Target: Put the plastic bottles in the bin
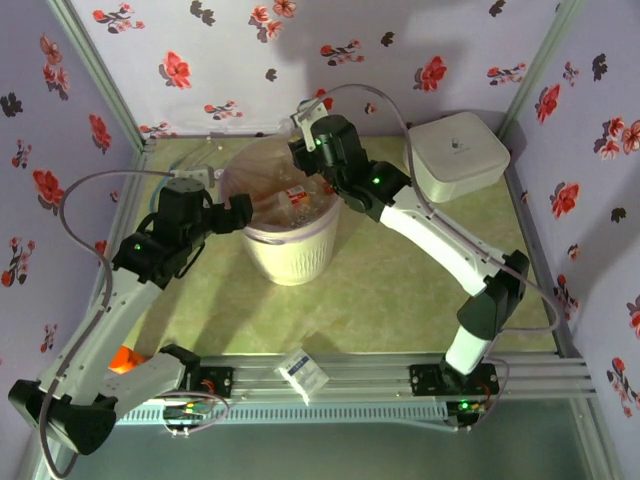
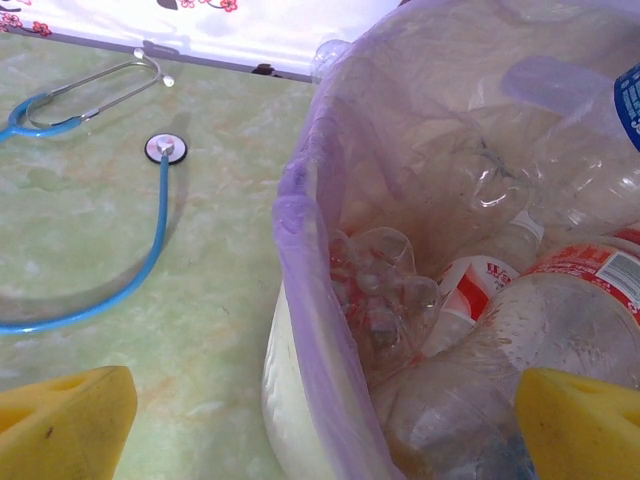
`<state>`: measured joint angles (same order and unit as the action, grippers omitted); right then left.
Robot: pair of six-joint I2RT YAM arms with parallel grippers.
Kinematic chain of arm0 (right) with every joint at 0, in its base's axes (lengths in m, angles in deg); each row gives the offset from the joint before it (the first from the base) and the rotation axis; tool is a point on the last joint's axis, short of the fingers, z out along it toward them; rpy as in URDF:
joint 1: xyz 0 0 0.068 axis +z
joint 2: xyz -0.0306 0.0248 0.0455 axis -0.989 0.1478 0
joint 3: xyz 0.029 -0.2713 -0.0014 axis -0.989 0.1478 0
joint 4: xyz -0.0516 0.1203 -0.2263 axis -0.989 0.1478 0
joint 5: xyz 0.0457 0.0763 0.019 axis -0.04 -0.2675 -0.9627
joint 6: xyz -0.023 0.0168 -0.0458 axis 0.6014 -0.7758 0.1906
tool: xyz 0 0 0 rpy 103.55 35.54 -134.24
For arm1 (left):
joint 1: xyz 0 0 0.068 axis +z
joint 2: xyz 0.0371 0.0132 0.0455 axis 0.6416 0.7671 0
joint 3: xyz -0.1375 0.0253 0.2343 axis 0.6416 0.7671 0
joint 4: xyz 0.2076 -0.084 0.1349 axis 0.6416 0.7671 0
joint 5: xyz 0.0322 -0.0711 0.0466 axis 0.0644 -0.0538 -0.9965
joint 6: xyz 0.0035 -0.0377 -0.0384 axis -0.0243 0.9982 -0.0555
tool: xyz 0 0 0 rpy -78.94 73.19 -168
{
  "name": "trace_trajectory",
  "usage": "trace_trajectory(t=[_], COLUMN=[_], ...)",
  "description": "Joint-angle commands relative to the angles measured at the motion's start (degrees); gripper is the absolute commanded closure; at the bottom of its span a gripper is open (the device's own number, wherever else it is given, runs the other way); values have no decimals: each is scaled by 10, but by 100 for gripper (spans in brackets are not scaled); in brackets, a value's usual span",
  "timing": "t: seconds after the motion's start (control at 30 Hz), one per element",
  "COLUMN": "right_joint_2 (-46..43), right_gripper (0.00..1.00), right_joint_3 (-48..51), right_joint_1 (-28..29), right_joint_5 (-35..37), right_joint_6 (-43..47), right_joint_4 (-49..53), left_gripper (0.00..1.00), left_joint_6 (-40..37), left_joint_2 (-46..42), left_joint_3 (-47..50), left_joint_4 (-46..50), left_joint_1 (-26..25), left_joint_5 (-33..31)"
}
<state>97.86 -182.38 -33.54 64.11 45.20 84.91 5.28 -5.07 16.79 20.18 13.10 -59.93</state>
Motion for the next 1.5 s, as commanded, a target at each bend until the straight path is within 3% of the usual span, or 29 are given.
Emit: trace_trajectory(t=[0.0,0.2,0.67,0.8,0.93,1.1,1.47], right_joint_2=[8,43,-31,-49,-48,-48,-69], right_gripper=[71,72,72,72,72,72,71], right_joint_3=[7,35,52,52,25,4,-6], right_joint_1=[7,18,-13,-25,-24,-18,-33], right_joint_5=[-92,-29,-338,-380,-317,-145,-35], right_joint_6=[-28,-33,-163,-196,-162,-96,-27], right_joint_4=[149,174,44,10,58,134,146], left_gripper=[2,2,2,2,2,2,2], left_joint_6=[4,6,8,7,5,2,-8], left_joint_2=[6,7,13,12,13,15,31], left_joint_3=[9,11,12,12,9,5,-3], left_joint_4=[-11,-15,-23,-23,-24,-23,-25], left_joint_1=[5,5,5,5,5,5,5], left_joint_5=[8,10,18,20,21,22,23])
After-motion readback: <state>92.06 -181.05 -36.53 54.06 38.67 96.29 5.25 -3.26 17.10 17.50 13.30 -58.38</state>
